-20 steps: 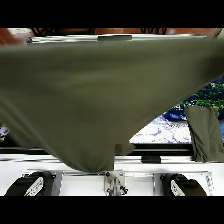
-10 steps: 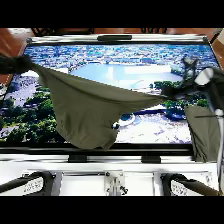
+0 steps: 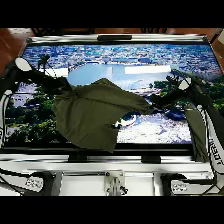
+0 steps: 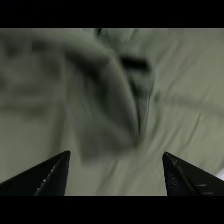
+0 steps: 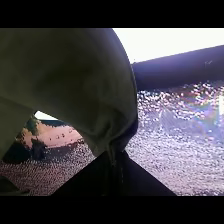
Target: Fold the shirts.
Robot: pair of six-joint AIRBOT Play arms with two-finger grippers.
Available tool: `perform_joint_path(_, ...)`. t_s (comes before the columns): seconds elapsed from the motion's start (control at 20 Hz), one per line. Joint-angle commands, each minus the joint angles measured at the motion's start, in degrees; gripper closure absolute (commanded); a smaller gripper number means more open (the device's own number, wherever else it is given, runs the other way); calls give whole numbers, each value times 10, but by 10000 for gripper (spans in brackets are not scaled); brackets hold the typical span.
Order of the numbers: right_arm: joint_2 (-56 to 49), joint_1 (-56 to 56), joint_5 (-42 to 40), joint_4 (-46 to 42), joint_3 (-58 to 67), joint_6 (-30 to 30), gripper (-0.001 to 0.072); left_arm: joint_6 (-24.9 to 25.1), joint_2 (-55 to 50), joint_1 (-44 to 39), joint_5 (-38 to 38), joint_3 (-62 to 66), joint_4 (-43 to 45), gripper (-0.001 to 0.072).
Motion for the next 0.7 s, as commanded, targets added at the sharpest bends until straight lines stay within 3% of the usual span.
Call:
perform_joint_path(0.0,15,0,59,-43,-1,-17,631,-3,19,51,-268,52,81,-2)
perform_joint_path(0.1,26,0,83,-81,-1,-18,631,-20,94,74,-265,-19,85,-2)
perform_joint_path(0.25,31,0,82,-97,-1,-32,631,-47,236,73,-160,-239,69,-3)
perform_joint_path(0.35,31,0,78,-92,-1,-33,631,-48,311,75,-90,-399,9,-4)
perform_joint_path(0.5,31,0,72,-91,-1,-36,631,-43,352,74,2,-565,-98,-4)
perform_joint_path(0.65,31,0,66,-91,-1,-37,631,-26,346,62,72,-646,-150,-4)
